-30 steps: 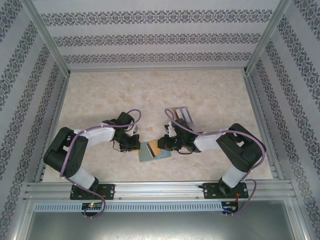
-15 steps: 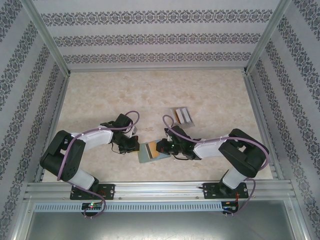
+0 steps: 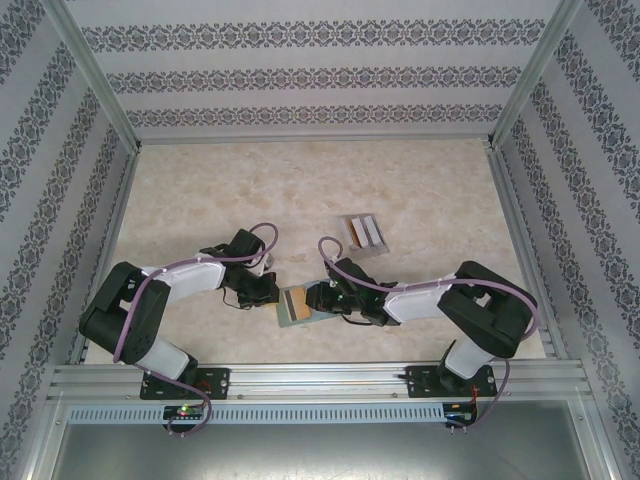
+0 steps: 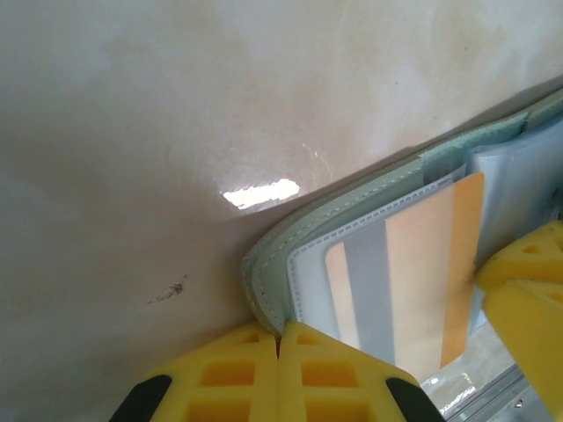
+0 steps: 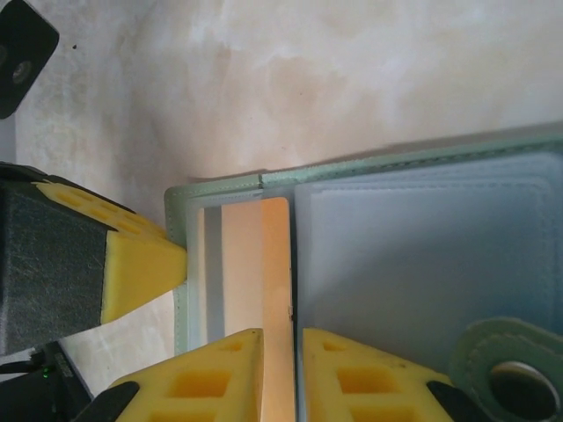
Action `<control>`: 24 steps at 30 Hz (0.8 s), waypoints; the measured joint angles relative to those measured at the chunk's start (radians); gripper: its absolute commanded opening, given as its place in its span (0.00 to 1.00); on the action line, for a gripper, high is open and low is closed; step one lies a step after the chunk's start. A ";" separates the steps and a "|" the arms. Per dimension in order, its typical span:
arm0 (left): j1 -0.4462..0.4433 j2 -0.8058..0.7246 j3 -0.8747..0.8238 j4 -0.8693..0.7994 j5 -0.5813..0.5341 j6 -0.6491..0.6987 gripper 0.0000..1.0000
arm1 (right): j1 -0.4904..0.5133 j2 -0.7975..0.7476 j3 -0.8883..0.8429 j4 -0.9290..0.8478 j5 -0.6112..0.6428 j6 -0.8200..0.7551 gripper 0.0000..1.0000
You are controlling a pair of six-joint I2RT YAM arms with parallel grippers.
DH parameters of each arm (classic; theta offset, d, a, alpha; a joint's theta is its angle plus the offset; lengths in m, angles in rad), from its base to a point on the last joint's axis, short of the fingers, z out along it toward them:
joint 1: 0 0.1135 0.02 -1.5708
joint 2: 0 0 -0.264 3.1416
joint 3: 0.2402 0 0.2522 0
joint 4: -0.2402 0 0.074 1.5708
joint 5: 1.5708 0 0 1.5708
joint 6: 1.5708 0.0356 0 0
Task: Put the credit cards into the card holder
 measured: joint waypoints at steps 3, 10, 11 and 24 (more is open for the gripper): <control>0.000 -0.003 0.000 0.000 0.000 0.000 0.01 | 0.000 -0.024 0.000 -0.049 0.011 -0.022 0.14; 0.000 -0.003 0.000 0.000 0.001 -0.001 0.02 | 0.018 0.016 0.040 -0.090 0.008 -0.050 0.11; 0.000 -0.003 0.000 0.000 0.001 -0.001 0.02 | 0.023 0.032 0.056 -0.090 0.004 -0.053 0.11; 0.000 0.005 0.026 -0.015 -0.015 -0.016 0.20 | 0.039 0.012 0.137 -0.237 0.000 -0.112 0.23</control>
